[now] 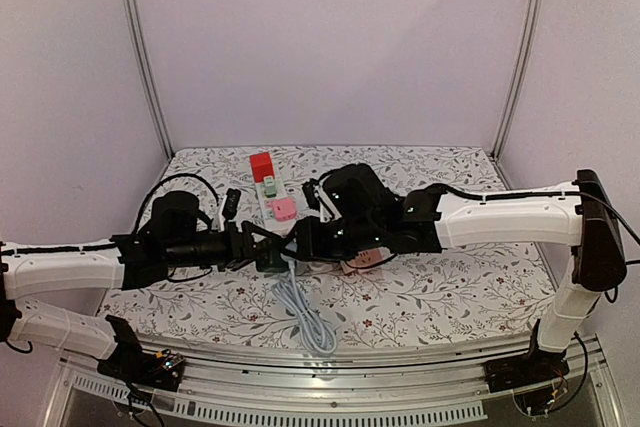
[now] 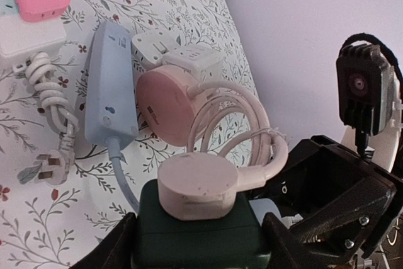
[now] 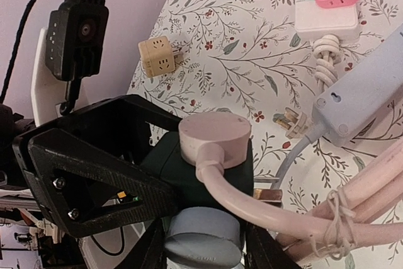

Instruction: Pull the plug off the socket

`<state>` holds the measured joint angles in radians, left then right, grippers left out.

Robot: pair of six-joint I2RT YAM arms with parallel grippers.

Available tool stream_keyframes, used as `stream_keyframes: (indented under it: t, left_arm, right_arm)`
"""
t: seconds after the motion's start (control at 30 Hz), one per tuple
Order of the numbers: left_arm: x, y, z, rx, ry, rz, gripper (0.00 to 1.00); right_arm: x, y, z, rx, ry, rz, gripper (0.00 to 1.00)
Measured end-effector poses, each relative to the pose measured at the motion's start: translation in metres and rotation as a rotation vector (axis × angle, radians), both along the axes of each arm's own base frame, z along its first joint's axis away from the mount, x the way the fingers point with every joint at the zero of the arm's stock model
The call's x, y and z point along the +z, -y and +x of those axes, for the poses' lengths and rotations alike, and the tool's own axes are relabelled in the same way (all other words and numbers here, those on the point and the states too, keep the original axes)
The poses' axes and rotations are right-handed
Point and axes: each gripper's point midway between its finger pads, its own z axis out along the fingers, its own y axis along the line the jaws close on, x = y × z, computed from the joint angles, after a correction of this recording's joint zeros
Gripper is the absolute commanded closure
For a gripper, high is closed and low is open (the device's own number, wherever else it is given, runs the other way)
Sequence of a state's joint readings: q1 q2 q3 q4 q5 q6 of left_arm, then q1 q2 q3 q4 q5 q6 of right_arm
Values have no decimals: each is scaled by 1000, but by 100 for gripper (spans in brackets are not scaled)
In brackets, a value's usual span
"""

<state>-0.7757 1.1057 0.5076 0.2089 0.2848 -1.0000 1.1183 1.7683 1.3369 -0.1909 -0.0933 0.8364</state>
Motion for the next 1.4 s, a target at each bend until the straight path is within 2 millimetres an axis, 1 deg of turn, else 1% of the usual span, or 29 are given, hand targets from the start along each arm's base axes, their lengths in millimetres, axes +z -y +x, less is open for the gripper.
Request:
stream_keyframes:
  t: [0.1, 0.17, 0.2, 0.27, 0.3, 0.47, 0.7, 0.9, 1.03, 1.23, 1.4]
  left_arm:
    - [-1, -1, 1, 6, 0, 4, 77]
    - [-2, -2, 2, 8, 2, 5, 78]
    - [-3, -2, 1, 6, 4, 7, 78]
    - [-4, -2, 2, 4, 6, 12, 81]
    - [-5, -2, 2, 1, 9, 18, 82]
    - [-12, 1, 3, -14, 16, 71, 83]
    - [-7, 4, 12, 2, 59, 129, 82]
    - [-9, 6, 11, 0, 61, 137, 82]
    - [-9, 5, 11, 4, 57, 136, 82]
    - [-21, 3, 6, 0, 18, 137, 82]
    - [-22, 3, 6, -1, 13, 125, 82]
  right_arm:
    - [1, -2, 1, -6, -4, 8, 78]
    - [1, -2, 1, -13, -10, 10, 86]
    - [1, -2, 1, -11, -5, 8, 91]
    - [1, -1, 1, -14, -3, 4, 99]
    - [0, -1, 1, -15, -2, 0, 100]
    - [-7, 1, 1, -27, 2, -39, 100]
    - [-1, 6, 9, -71, 50, -110, 100]
    - [-3, 10, 8, -100, 92, -167, 100]
    - [-6, 9, 9, -102, 89, -151, 100]
    - [-19, 7, 6, -72, 39, -86, 100]
    - [-20, 7, 6, -66, 32, -81, 100]
